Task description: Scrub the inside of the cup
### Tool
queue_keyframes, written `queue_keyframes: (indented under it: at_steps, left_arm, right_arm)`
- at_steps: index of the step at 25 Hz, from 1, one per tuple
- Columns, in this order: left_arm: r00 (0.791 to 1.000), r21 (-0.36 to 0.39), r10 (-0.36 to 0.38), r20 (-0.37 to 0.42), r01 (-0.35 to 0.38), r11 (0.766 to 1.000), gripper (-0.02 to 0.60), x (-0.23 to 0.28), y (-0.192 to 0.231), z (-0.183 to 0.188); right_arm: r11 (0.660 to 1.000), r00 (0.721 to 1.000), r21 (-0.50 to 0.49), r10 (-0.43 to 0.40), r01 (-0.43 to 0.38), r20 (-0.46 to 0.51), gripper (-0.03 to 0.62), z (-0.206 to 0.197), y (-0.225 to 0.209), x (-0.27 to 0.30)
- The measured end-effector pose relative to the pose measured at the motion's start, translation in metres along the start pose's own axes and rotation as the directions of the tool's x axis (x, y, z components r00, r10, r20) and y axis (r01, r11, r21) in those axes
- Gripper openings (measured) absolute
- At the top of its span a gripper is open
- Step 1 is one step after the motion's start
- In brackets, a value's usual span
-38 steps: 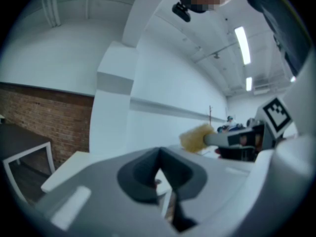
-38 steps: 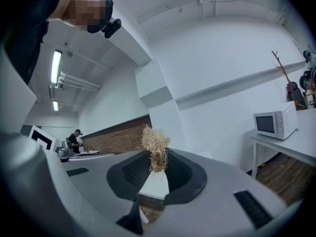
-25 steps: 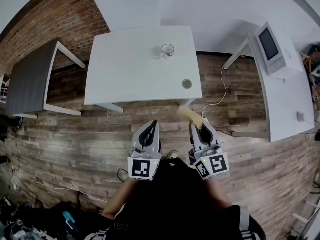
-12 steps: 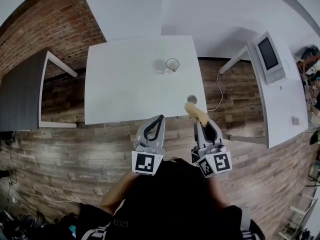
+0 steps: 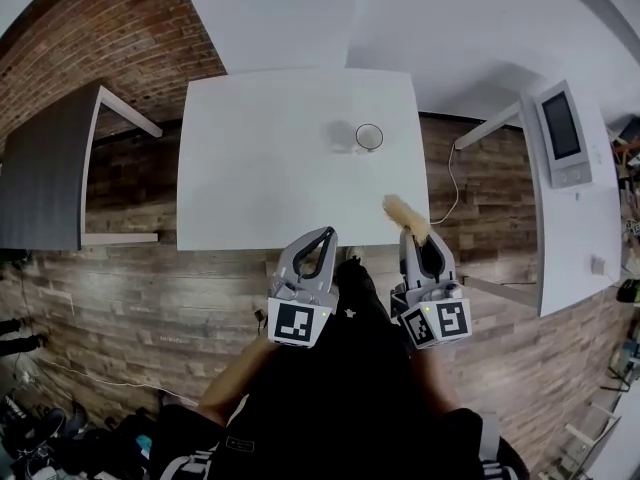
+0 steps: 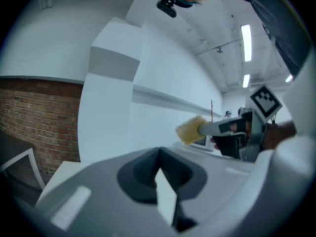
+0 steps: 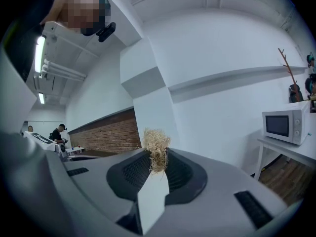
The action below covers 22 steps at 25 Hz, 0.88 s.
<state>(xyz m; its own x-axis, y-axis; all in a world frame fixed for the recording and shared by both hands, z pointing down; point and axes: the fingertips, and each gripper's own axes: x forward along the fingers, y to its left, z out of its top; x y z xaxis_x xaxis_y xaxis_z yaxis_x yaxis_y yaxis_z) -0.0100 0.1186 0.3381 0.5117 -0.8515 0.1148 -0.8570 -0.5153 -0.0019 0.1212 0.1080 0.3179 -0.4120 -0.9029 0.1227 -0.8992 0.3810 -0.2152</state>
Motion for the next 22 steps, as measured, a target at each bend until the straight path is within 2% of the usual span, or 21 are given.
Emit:
queue_keyframes:
  at_steps: [5,9,12,14,17,22]
  left_arm:
    - [0.999,-0.009,0.048,-0.009,-0.048,0.999,0.003,0.041,0.01,-0.001]
    - [0.995,0.063,0.093,-0.044,-0.09,0.994,0.003,0.081,0.015,-0.009]
    - [0.989,0.028,0.129,-0.068,-0.128,0.991,0.003,0.111,0.019,-0.013]
    - [0.986,0.033,0.15,-0.07,-0.148,0.988,0.003,0.127,0.023,-0.012]
    - [0.984,0.088,0.159,-0.082,-0.152,0.985,0.003,0.147,0.027,-0.015]
    - [0.978,0.052,0.139,-0.154,-0.132,0.99,0.003,0.166,0.043,-0.044]
  right_arm:
    - [1.0,1.0,-0.008,0.025,-0.025,-0.009,0.057,0.006,-0.037,0.037]
    - [0.996,0.995,-0.003,0.088,-0.088,-0.038,0.055,0.007,-0.066,0.071]
    - [0.99,0.988,-0.005,0.142,-0.143,-0.051,0.057,0.012,-0.087,0.097]
    - [0.986,0.984,-0.011,0.165,-0.166,-0.061,0.057,0.015,-0.099,0.111]
    - [0.984,0.98,-0.017,0.176,-0.178,-0.098,0.057,0.011,-0.115,0.13]
    - [0.985,0.972,-0.01,0.166,-0.17,-0.165,0.057,-0.003,-0.127,0.156]
